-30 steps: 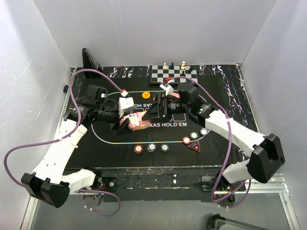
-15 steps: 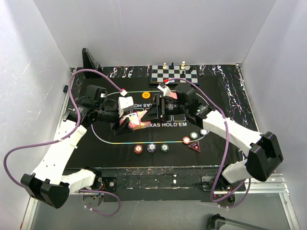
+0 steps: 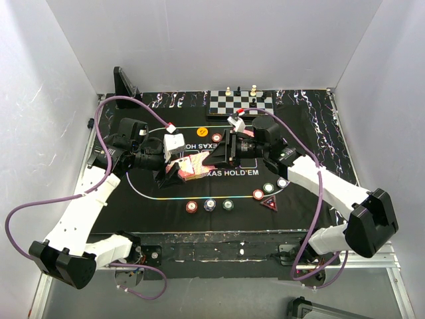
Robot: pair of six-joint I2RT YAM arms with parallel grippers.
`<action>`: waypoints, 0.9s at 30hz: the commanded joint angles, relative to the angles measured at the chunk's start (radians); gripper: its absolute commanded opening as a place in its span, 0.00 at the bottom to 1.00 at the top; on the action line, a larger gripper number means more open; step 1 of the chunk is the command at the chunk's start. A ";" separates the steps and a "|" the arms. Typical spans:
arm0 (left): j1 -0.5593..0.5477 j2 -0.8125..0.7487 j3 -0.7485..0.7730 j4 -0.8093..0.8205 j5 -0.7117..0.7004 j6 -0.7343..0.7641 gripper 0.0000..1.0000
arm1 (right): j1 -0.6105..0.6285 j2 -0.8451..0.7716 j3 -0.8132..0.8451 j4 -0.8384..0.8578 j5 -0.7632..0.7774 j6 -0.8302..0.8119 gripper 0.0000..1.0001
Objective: Distribute texas hold em gaming equipment
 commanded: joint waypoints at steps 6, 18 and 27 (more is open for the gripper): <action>0.003 -0.032 0.017 0.053 0.061 -0.011 0.00 | -0.043 -0.070 -0.028 0.016 0.007 0.006 0.38; 0.003 -0.032 0.016 0.052 0.059 -0.007 0.00 | -0.129 -0.170 -0.045 -0.052 0.013 -0.003 0.01; 0.003 -0.034 0.017 0.043 0.061 -0.004 0.00 | -0.331 -0.304 -0.120 -0.248 -0.023 -0.092 0.01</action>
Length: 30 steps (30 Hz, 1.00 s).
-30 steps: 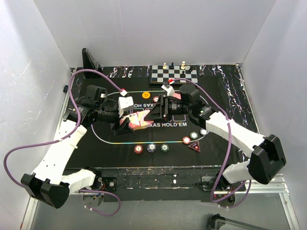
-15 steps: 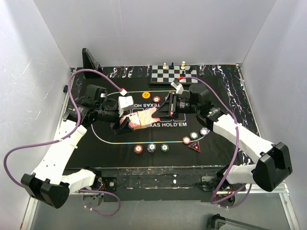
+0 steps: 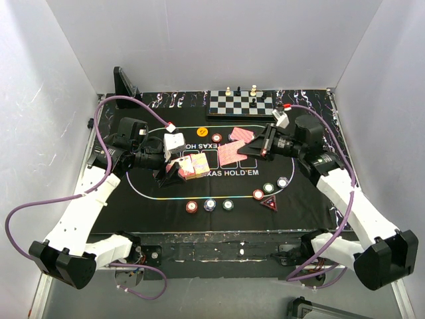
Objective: Distribute texas hold em gaming equipment
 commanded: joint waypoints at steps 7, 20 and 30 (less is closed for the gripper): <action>0.001 -0.037 0.020 0.026 0.054 -0.003 0.00 | -0.117 -0.058 -0.241 -0.144 0.033 -0.131 0.01; 0.003 -0.038 0.022 0.020 0.056 0.003 0.00 | -0.117 0.227 -0.212 -0.087 0.199 -0.281 0.01; 0.003 -0.037 0.019 0.018 0.068 0.006 0.00 | -0.117 0.399 -0.198 0.005 0.233 -0.315 0.01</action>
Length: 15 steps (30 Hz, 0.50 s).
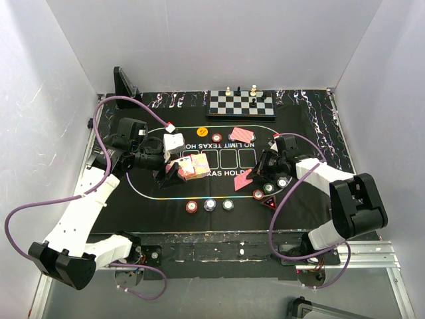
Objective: Distribute texas hold em gaming equipment
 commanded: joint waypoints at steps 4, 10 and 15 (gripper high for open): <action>0.001 -0.035 0.020 0.016 0.045 0.007 0.00 | 0.001 0.077 0.007 0.061 0.034 -0.031 0.01; 0.001 -0.034 0.013 0.014 0.047 0.011 0.00 | 0.085 0.069 0.087 -0.144 0.267 -0.073 0.43; 0.002 -0.037 0.020 0.010 0.045 0.011 0.00 | 0.099 0.075 0.119 -0.198 0.309 -0.083 0.67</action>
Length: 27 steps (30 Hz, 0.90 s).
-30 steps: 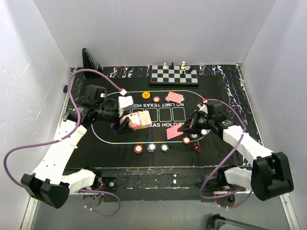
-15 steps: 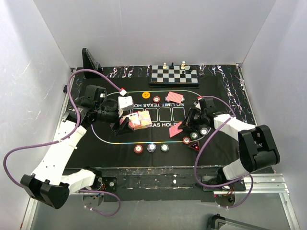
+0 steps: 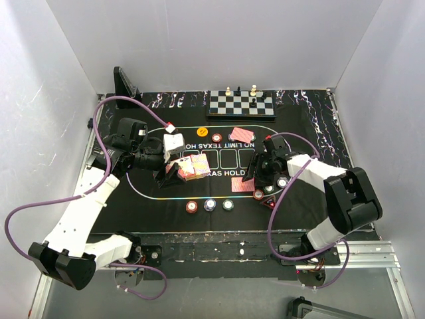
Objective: Distribute texas hold em gaming equipment
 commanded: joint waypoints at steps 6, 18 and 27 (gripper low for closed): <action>0.002 -0.041 0.019 0.005 0.046 0.012 0.00 | 0.006 -0.080 0.094 -0.153 0.143 -0.030 0.75; 0.002 -0.050 0.008 0.005 0.053 0.015 0.00 | 0.038 -0.399 0.179 -0.011 -0.272 0.080 0.85; 0.002 -0.050 -0.007 0.021 0.056 -0.002 0.01 | 0.253 -0.320 0.310 0.144 -0.318 0.225 0.88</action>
